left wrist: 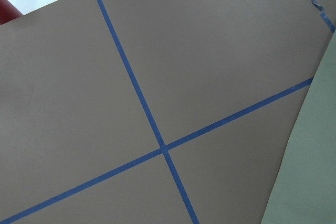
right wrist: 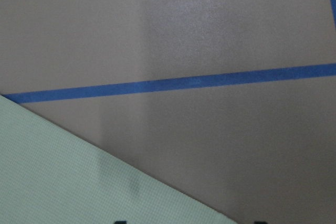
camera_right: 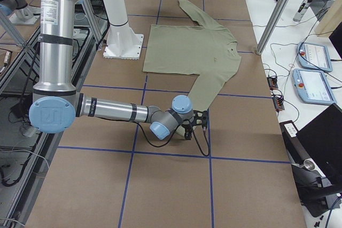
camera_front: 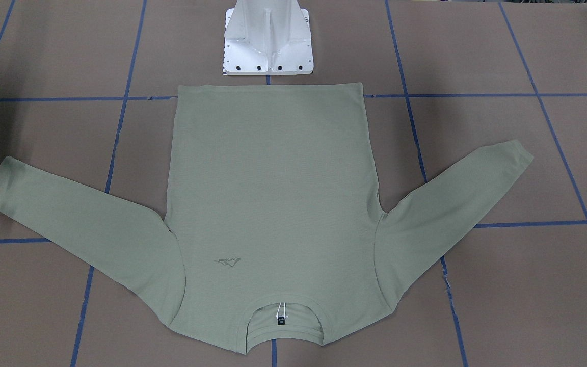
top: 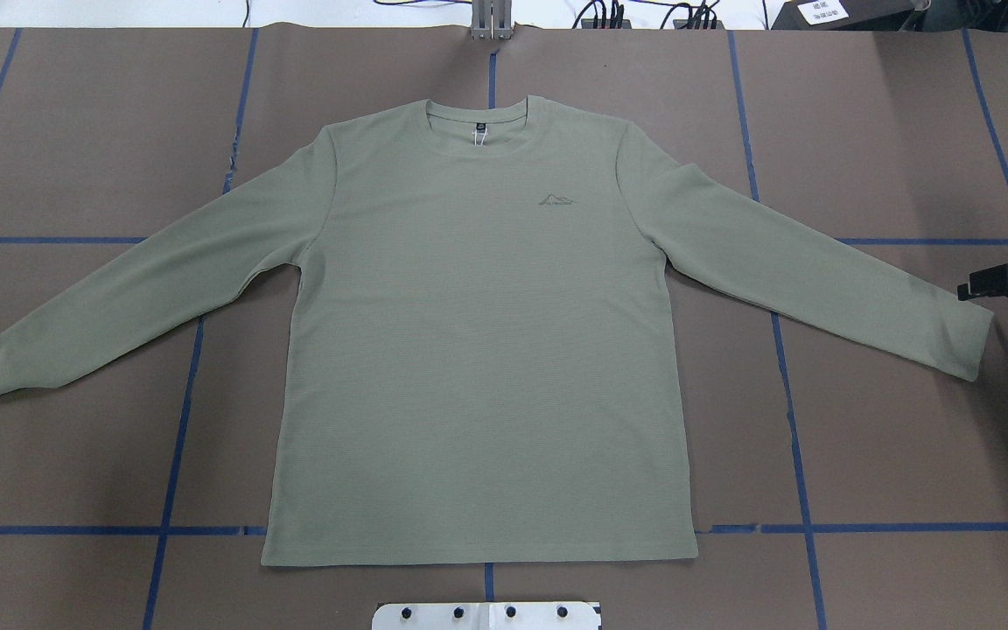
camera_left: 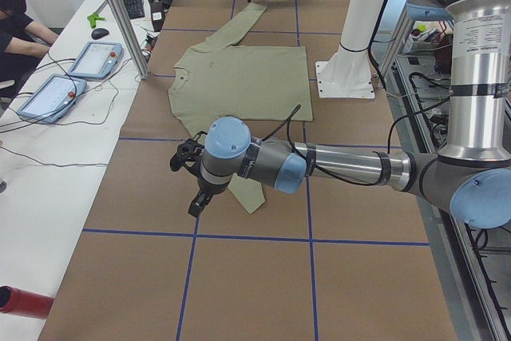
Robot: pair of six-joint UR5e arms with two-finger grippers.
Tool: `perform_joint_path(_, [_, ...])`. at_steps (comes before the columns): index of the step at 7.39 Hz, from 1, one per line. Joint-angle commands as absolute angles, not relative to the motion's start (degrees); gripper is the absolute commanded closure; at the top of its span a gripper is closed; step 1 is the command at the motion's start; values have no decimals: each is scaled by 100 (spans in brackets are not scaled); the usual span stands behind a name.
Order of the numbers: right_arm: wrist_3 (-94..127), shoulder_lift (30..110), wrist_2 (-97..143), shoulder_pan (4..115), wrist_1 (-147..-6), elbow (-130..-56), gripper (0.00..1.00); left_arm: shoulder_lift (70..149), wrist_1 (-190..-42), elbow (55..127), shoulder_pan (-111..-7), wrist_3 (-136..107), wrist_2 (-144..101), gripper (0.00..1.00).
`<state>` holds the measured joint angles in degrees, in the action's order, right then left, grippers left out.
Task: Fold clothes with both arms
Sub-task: 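Lower the right gripper onto the sleeve cuff nearest it and grasp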
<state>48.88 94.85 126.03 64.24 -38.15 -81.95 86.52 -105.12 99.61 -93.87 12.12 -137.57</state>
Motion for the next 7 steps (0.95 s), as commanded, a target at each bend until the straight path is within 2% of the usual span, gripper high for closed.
perform_joint_path(1, [4896,9483,12516,6355,-3806,-8113,16,8648,-10512,9949,-9387,1213,-13781,0])
perform_joint_path(4, [4896,9483,12402,6188,-3806,-7989,19,8640,-10512,9906,-9387,1213,-13781,0])
perform_joint_path(5, [4896,9475,12375,6153,-3806,-7981,25,8640,-10512,9888,-9387,1213,-13781,0])
perform_joint_path(6, [4922,9440,12384,6152,-3806,-7989,51,8640,-10512,9888,-9387,1213,-13781,0])
perform_joint_path(7, [4965,9344,12384,6152,-3814,-7989,91,8640,-10512,9888,-9387,1213,-13781,0])
